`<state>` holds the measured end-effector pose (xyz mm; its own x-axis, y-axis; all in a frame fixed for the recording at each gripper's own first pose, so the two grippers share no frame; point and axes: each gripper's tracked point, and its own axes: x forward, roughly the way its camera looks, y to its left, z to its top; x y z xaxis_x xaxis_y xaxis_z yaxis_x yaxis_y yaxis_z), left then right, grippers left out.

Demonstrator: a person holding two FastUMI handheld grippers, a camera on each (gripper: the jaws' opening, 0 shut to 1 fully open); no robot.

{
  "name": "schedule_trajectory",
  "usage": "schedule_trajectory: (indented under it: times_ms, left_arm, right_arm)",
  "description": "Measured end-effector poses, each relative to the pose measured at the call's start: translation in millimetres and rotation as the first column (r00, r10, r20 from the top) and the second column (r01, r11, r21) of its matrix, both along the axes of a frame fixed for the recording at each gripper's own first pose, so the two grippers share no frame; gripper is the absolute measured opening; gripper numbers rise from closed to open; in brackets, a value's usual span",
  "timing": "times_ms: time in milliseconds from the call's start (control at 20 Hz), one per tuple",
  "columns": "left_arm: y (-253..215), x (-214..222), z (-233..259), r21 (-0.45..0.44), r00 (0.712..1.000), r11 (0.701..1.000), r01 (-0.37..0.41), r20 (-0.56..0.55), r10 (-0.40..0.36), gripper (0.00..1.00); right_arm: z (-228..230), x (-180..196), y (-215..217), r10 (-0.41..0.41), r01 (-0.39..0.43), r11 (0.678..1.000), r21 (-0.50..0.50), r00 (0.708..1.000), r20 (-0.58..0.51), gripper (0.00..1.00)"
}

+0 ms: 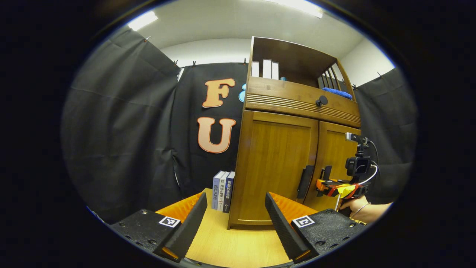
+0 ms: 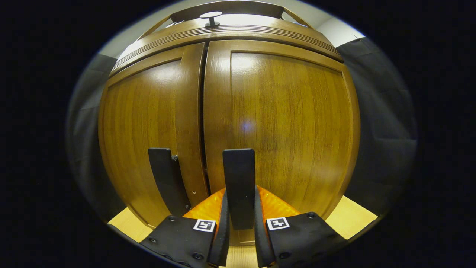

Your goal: Open the right door of the double-door shoe cabinet with the right hand, and open the left door with the left hand.

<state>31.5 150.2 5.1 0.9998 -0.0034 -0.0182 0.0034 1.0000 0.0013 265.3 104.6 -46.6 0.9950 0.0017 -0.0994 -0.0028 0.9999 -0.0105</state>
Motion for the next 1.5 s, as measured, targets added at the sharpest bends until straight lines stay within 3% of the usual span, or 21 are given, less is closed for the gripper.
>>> schedule_trajectory:
  times_ms: [50,100,150,200,250,350,400,450,500,600,650,700,900,1000,1050,1300,1350,1450,1500]
  left_arm:
    - [-2,-1,1,-0.001,1.0,1.0,0.004,0.002,-0.004,0.95]
    - [-3,-1,2,-0.001,1.0,1.0,0.008,0.005,-0.008,0.95]
    - [-5,-2,3,-0.001,1.0,1.0,0.012,0.007,-0.012,0.95]
    - [-6,-2,3,-0.001,1.0,1.0,0.016,0.009,-0.016,0.95]
    - [-7,-4,4,-0.001,1.0,1.0,0.019,0.011,-0.019,0.95]
    - [-10,-5,4,-0.004,1.0,1.0,0.027,0.01,-0.027,0.92]
    - [-12,-6,4,-0.006,0.999,0.999,0.031,0.01,-0.031,0.95]
    - [-14,-6,4,-0.007,0.999,0.999,0.037,0.009,-0.037,0.95]
    - [-16,-8,5,-0.007,0.999,0.999,0.043,0.009,-0.043,0.92]
    - [-21,-9,5,-0.008,0.998,0.998,0.06,0.009,-0.06,0.95]
    - [-25,-11,5,-0.009,0.997,0.997,0.07,0.009,-0.07,0.92]
    - [-28,-12,5,-0.008,0.997,0.997,0.08,0.01,-0.08,0.92]
    - [-34,-16,10,-0.002,0.995,0.995,0.101,0.02,-0.101,0.92]
    - [-40,-19,10,-0.003,0.993,0.993,0.115,0.022,-0.115,0.92]
    - [-43,-20,11,-0.003,0.992,0.992,0.123,0.023,-0.123,0.95]
    - [-58,-21,10,-0.012,0.987,0.987,0.162,0.019,-0.161,0.92]
    - [-61,-22,10,-0.015,0.985,0.985,0.169,0.018,-0.169,0.92]
    - [-69,-21,9,-0.02,0.982,0.982,0.188,0.015,-0.188,0.92]
    - [-74,-21,9,-0.02,0.98,0.98,0.197,0.013,-0.197,0.92]
  right_arm:
    - [0,-4,-1,0.006,-0.006,1.0,0.003,1.0,-0.001,0.43]
    - [1,-8,-2,0.012,-0.012,1.0,0.006,1.0,0.003,0.25]
    - [1,-12,-3,0.016,-0.016,1.0,0.004,1.0,0.006,0.31]
    - [1,-18,-4,0.019,-0.019,1.0,-0.001,1.0,0.007,0.25]
    - [1,-24,-6,0.017,-0.017,1.0,-0.002,1.0,0.007,0.31]
    - [2,-39,-10,0.008,-0.008,1.0,-0.001,1.0,0.006,0.31]
    - [3,-46,-12,0.005,-0.005,1.0,-0.001,1.0,0.005,0.32]
    - [3,-53,-15,0.003,-0.003,1.0,0.001,1.0,0.004,0.25]
    - [3,-61,-19,0.003,-0.003,1.0,0.004,1.0,0.002,0.38]
    - [3,-77,-27,0.001,-0.001,1.0,0.01,1.0,0.0,0.38]
    - [2,-85,-31,-0.003,0.003,1.0,0.01,1.0,0.0,0.38]
    - [2,-94,-35,-0.011,0.011,1.0,0.007,1.0,0.003,0.25]
    - [0,-124,-54,-0.038,0.038,0.999,0.02,0.999,0.021,0.22]
    - [-1,-136,-63,-0.056,0.056,0.998,0.02,0.998,0.015,0.26]
    - [0,-140,-69,-0.068,0.068,0.997,0.022,0.998,0.013,0.22]
    - [6,-169,-97,-0.14,0.14,0.99,0.017,0.99,0.015,0.21]
    - [6,-174,-103,-0.152,0.152,0.988,0.014,0.988,0.014,0.25]
    - [7,-181,-112,-0.171,0.17,0.985,0.012,0.985,0.013,0.17]
    - [9,-183,-117,-0.178,0.178,0.984,0.014,0.984,0.017,0.21]
